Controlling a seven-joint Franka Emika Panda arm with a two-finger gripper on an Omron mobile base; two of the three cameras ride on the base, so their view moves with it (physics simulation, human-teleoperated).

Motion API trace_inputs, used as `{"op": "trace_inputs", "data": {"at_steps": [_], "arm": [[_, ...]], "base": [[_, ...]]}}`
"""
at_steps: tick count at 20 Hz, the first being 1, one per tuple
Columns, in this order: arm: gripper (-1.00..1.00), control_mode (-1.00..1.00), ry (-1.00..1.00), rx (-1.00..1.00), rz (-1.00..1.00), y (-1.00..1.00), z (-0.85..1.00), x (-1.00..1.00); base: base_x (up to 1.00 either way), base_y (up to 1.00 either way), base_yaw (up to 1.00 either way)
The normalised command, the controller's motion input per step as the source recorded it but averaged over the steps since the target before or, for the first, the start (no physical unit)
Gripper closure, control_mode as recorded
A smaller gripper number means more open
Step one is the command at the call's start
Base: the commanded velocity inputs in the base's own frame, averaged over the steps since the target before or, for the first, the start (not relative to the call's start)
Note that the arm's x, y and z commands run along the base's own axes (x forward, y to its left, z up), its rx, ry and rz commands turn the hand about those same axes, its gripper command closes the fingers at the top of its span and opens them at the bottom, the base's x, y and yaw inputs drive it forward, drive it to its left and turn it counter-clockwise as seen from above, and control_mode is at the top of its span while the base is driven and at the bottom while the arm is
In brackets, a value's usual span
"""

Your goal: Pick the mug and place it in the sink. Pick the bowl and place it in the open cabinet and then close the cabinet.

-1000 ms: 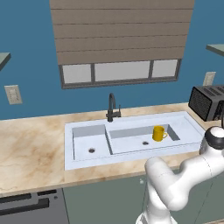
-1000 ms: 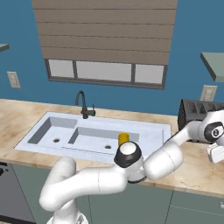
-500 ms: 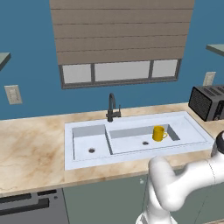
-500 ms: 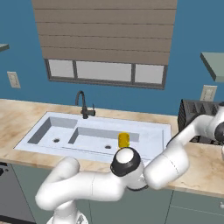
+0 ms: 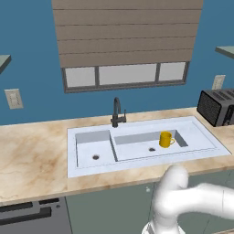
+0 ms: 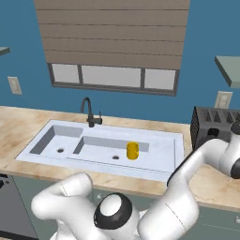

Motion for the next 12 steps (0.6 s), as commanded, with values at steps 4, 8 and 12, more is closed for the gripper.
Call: {"op": "trace_inputs", "data": {"at_steps": [4, 8, 12], "arm": [[1.00, -1.00, -0.11, -0.36, 0.24, 0.54, 0.15, -1.00], [1.00, -1.00, 0.00, -0.38, 0.14, 0.57, 0.29, -1.00], [1.00, -1.00, 0.00, -0.14, 0.08, 0.70, 0.84, -0.76]], "base": [[0.00, 0.00, 0.00], [0.00, 0.00, 0.00], [0.00, 0.00, 0.00]]}}
